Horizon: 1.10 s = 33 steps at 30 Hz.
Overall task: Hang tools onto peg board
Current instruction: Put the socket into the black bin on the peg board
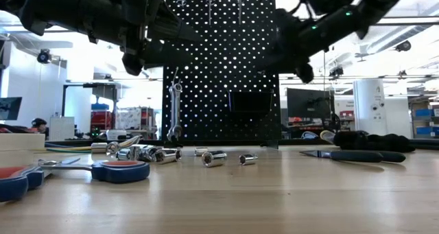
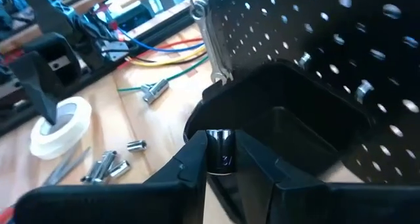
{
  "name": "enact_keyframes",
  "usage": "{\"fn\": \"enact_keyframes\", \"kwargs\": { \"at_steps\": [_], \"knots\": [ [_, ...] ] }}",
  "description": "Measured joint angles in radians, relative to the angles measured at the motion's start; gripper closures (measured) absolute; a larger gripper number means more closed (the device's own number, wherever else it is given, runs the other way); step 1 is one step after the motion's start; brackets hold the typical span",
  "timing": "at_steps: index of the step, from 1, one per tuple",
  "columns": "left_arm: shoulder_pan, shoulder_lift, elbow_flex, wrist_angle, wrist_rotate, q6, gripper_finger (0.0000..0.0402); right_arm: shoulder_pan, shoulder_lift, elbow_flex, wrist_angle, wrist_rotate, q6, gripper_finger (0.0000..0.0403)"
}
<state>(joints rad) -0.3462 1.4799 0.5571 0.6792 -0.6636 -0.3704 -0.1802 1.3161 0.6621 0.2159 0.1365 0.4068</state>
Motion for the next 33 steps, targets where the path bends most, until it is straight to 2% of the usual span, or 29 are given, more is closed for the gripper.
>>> {"fn": "enact_keyframes", "kwargs": {
  "at_steps": [9, 13, 17, 23, 28, 31, 33],
  "knots": [
    [-0.001, -0.001, -0.001, -0.079, 0.001, -0.056, 0.0132, 0.006, 0.07, 0.058, 0.003, 0.054, -0.058, 0.0352],
    [0.0, -0.001, -0.001, -0.094, 0.0, -0.062, 0.0132, 0.028, 0.068, 0.055, -0.002, 0.156, -0.093, 0.0313],
    [0.001, -0.001, -0.001, -0.094, -0.001, -0.06, 0.0132, 0.04, 0.067, 0.054, -0.001, 0.184, -0.109, 0.0257],
    [0.002, -0.001, 0.0, -0.094, -0.008, -0.061, 0.0132, 0.039, 0.058, 0.053, 0.002, 0.178, 0.01, 0.0194],
    [0.01, -0.001, 0.0, -0.093, -0.009, -0.061, 0.0132, 0.045, 0.049, 0.053, 0.005, 0.164, 0.081, 0.0183],
    [0.014, -0.001, 0.001, -0.093, -0.009, -0.059, 0.0132, 0.045, 0.041, 0.053, 0.045, 0.131, 0.26, 0.0188],
    [0.017, -0.001, 0.001, -0.092, -0.021, -0.059, 0.0132, 0.044, 0.018, 0.057, 0.042, 0.059, 0.42, 0.0193]
  ]
}}
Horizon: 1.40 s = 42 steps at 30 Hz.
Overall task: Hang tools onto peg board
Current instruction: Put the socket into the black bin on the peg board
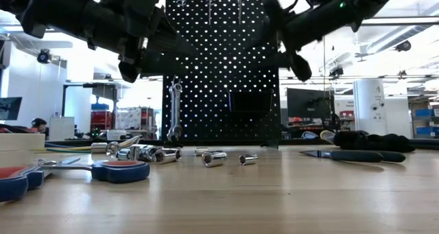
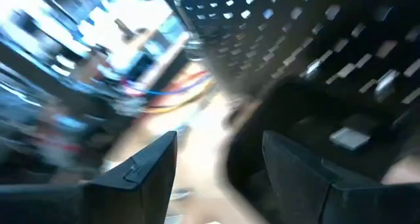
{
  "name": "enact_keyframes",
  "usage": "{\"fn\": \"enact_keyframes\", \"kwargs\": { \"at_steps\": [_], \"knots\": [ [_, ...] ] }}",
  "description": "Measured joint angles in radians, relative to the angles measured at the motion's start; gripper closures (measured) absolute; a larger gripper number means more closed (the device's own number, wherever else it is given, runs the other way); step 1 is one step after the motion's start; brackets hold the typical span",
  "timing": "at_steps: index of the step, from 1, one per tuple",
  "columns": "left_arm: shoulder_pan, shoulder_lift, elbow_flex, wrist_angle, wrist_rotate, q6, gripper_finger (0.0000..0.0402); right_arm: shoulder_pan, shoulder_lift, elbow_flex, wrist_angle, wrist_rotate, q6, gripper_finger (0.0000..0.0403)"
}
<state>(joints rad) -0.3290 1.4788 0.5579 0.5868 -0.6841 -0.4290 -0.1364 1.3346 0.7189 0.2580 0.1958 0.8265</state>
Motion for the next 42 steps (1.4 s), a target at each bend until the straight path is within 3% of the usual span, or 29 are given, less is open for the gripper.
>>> {"fn": "enact_keyframes", "kwargs": {
  "at_steps": [3, 8, 11, 15, 20, 24, 29, 38, 42],
  "knots": [
    [0.001, 0.0, 0.0, 0.0, -0.036, 0.0, 0.0132, -0.003, -0.029, 0.074, -0.186, -0.111, 0.075, 0.0203],
    [0.021, 0.0, 0.001, 0.009, -0.052, 0.0, 0.0132, 0.004, -0.035, 0.206, -0.662, 0.017, 0.087, 0.022],
    [0.024, 0.002, 0.001, 0.004, -0.08, 0.001, 0.0132, 0.018, -0.031, 0.273, -0.745, -0.048, 0.139, 0.0229],
    [0.024, 0.006, 0.001, -0.051, -0.116, 0.001, 0.0132, 0.089, -0.031, 0.35, -0.75, -0.153, 0.144, 0.024],
    [0.025, 0.006, -0.001, -0.136, -0.113, -0.046, 0.0132, 0.211, -0.015, 0.47, -0.748, -0.111, 0.077, 0.0252],
    [0.05, 0.002, 0.02, -0.143, -0.118, -0.064, 0.0132, 0.228, -0.012, 0.508, -0.784, -0.093, -0.014, 0.0258],
    [0.066, 0.005, 0.094, -0.177, -0.119, -0.002, 0.0132, 0.163, -0.008, 0.476, -0.802, -0.133, -0.027, 0.0254],
    [0.067, 0.006, 0.256, -0.458, -0.12, 0.047, 0.0132, 0.141, -0.013, 0.385, -0.81, -0.217, 0.009, 0.0242],
    [0.064, -0.002, 0.256, -0.467, -0.104, 0.054, 0.0132, 0.129, -0.037, 0.289, -0.822, -0.164, 0.004, 0.0241]
  ]
}}
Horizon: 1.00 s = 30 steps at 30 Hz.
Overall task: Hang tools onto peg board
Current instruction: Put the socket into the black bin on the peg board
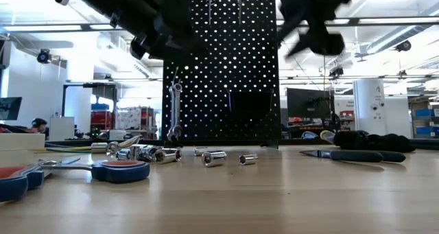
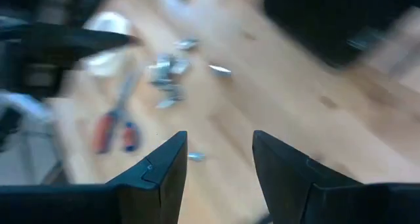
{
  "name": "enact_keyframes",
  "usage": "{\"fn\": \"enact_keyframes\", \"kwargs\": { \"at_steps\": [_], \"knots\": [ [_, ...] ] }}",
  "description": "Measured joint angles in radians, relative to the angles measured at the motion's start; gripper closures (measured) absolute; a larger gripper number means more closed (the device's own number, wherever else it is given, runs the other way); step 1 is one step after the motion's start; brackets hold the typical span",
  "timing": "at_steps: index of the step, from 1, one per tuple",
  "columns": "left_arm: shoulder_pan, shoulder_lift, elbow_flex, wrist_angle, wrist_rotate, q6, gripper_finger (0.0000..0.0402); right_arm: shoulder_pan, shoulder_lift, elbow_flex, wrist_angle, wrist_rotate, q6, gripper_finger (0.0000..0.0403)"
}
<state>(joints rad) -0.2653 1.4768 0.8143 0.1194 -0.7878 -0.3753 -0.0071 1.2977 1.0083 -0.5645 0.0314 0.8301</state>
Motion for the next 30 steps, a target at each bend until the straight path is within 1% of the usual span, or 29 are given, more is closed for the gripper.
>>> {"fn": "enact_keyframes", "kwargs": {
  "at_steps": [2, 5, 7, 8, 10, 12, 15, 18, 20, 24, 25, 28, 30],
  "knots": [
    [-0.012, -0.01, -0.02, 0.003, 0.015, -0.022, 0.0132, -0.004, -0.001, -0.065, 0.013, 0.05, 0.038, 0.0239],
    [-0.025, -0.027, -0.066, -0.004, 0.036, -0.08, 0.0132, 0.01, 0.003, -0.167, 0.108, 0.06, 0.044, 0.0238],
    [-0.022, -0.044, -0.095, -0.016, 0.091, -0.118, 0.0132, 0.04, 0.011, -0.24, 0.218, 0.057, 0.043, 0.0238],
    [-0.014, -0.049, -0.106, -0.013, 0.141, -0.132, 0.0132, 0.058, 0.013, -0.28, 0.274, 0.058, 0.043, 0.0238],
    [0.0, -0.051, -0.129, -0.014, 0.235, -0.143, 0.0132, 0.1, 0.027, -0.344, 0.457, 0.072, 0.05, 0.0238],
    [0.017, -0.034, -0.142, -0.014, 0.299, -0.117, 0.0132, 0.143, 0.037, -0.405, 0.647, 0.08, 0.058, 0.0238],
    [0.041, -0.009, -0.175, 0.007, 0.314, -0.085, 0.0132, 0.211, 0.068, -0.467, 0.932, 0.139, 0.017, 0.0238],
    [0.072, 0.014, -0.207, 0.087, 0.355, -0.027, 0.0142, 0.281, 0.085, -0.489, 1.099, 0.244, -0.036, 0.0238],
    [0.092, 0.04, -0.207, 0.169, 0.389, 0.02, 0.0155, 0.332, 0.085, -0.493, 1.14, 0.329, -0.087, 0.0238],
    [0.131, 0.096, -0.207, 0.234, 0.443, 0.089, 0.0183, 0.422, 0.081, -0.474, 1.143, 0.513, -0.171, 0.0243],
    [0.14, 0.111, -0.21, 0.237, 0.451, 0.089, 0.0189, 0.432, 0.08, -0.473, 1.138, 0.535, -0.187, 0.0245],
    [0.16, 0.179, -0.203, 0.307, 0.491, 0.089, 0.0203, 0.433, 0.086, -0.465, 1.086, 0.537, -0.229, 0.0251],
    [0.166, 0.221, -0.205, 0.341, 0.492, 0.086, 0.0209, 0.432, 0.095, -0.461, 1.025, 0.528, -0.184, 0.0256]
  ]
}}
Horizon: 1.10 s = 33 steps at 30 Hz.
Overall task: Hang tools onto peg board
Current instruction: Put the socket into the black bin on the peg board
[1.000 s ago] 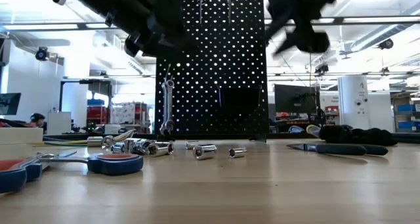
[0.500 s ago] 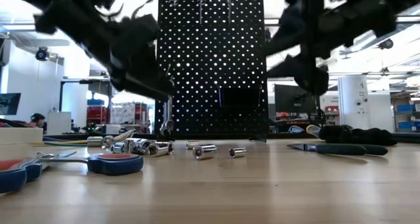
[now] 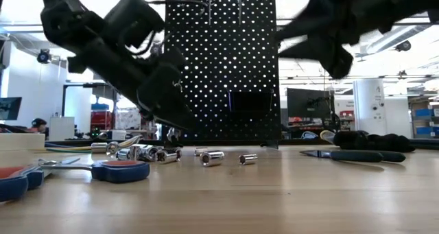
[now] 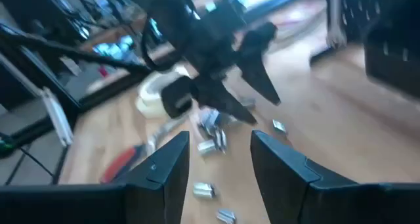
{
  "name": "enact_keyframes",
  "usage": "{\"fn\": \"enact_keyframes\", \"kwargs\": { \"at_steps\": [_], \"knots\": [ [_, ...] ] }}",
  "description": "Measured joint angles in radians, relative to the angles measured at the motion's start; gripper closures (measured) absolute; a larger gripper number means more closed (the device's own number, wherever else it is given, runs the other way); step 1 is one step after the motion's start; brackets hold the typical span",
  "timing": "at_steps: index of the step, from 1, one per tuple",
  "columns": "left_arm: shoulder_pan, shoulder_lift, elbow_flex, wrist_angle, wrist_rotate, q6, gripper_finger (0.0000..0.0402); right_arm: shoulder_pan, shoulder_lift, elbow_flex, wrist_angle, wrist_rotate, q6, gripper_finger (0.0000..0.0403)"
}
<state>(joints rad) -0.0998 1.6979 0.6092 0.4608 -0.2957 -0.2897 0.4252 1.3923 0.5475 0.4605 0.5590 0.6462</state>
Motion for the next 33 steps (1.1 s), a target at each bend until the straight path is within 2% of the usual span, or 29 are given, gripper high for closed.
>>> {"fn": "enact_keyframes", "kwargs": {
  "at_steps": [3, 13, 20, 26, 33],
  "knots": [
    [0.005, 0.05, 0.02, 0.016, 0.003, -0.016, 0.0215, 0.0, -0.001, -0.002, -0.06, -0.006, 0.088, 0.0267],
    [0.026, 0.138, 0.066, 0.012, 0.001, -0.045, 0.0243, 0.007, 0.002, -0.002, -0.09, -0.006, 0.097, 0.0306],
    [0.049, 0.138, 0.023, 0.031, -0.001, -0.115, 0.0287, 0.007, 0.002, -0.002, -0.093, -0.006, 0.09, 0.0329],
    [0.05, 0.123, 0.02, 0.022, -0.003, -0.099, 0.037, 0.007, 0.002, -0.002, -0.091, -0.006, 0.076, 0.0349],
    [0.05, 0.057, 0.074, 0.008, 0.036, -0.03, 0.0367, 0.009, 0.002, -0.002, -0.09, -0.006, 0.076, 0.0365]
  ]
}}
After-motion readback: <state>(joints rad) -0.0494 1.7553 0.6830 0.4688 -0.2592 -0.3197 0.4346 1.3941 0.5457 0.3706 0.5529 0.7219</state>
